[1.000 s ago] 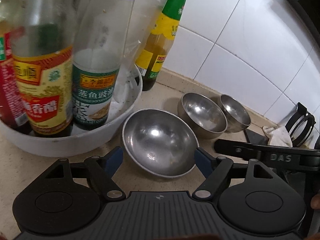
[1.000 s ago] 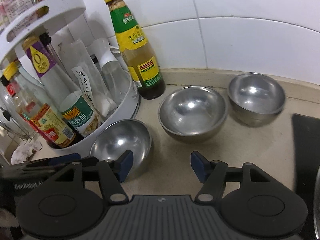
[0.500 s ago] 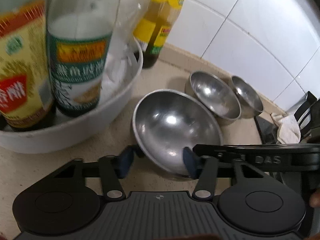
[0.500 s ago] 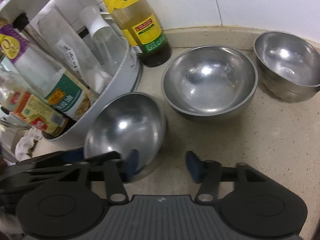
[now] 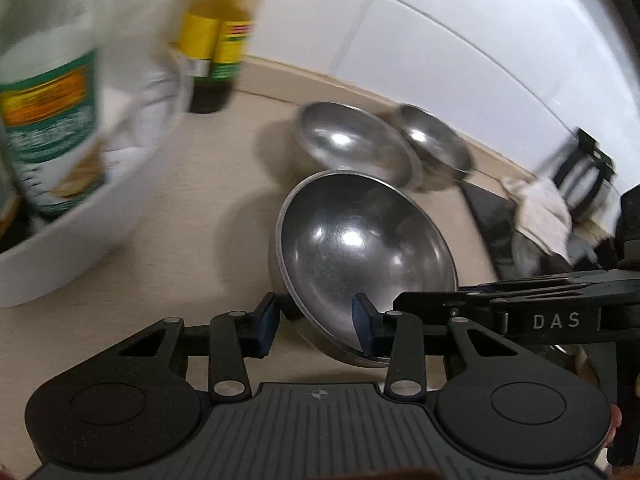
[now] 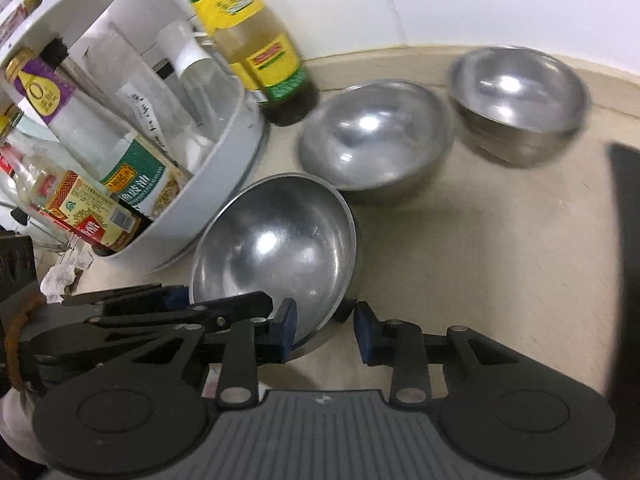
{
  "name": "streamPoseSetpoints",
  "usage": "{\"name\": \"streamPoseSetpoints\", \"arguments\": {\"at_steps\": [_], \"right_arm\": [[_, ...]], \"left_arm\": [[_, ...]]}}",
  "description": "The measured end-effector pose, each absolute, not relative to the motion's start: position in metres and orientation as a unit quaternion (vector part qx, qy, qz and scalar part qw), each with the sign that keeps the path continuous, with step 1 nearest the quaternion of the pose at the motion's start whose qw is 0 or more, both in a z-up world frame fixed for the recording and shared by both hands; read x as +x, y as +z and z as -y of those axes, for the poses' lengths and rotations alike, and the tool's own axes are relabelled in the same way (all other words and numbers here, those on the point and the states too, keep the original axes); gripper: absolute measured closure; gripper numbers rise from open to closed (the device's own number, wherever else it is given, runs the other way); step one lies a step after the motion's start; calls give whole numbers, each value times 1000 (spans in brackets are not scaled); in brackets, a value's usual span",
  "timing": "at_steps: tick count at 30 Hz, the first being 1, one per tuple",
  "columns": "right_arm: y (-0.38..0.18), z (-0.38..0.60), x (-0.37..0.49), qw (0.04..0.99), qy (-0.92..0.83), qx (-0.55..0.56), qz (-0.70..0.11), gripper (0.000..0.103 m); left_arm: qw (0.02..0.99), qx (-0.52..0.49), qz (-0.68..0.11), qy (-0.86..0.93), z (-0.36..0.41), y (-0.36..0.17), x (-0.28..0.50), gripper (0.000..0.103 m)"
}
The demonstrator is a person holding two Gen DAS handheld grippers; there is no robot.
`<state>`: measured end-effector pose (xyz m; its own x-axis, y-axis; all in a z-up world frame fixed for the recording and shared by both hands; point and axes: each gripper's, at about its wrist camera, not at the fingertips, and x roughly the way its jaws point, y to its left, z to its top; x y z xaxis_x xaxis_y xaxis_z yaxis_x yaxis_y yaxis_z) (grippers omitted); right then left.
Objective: Organize plates and bowls
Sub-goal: 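Grasp the rim of the large steel bowl with both grippers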
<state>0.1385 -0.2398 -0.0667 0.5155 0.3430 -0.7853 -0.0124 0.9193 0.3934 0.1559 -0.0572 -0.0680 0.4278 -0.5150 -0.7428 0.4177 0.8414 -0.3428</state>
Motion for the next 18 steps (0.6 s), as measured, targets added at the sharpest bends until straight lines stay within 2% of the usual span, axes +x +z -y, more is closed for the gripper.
{"name": "streamPoseSetpoints", "arguments": {"at_steps": [7, 14, 18], "right_arm": [[-56, 277, 98, 856, 53, 195, -477, 72], [-73, 293, 87, 842, 23, 218, -493, 72], [-65, 294, 87, 847, 17, 206, -489, 71]], "left_arm": [[824, -2, -458, -333, 109, -67, 144, 53], [812, 16, -472, -344, 122, -77, 142, 52], [815, 16, -466, -344, 117, -73, 143, 45]]}}
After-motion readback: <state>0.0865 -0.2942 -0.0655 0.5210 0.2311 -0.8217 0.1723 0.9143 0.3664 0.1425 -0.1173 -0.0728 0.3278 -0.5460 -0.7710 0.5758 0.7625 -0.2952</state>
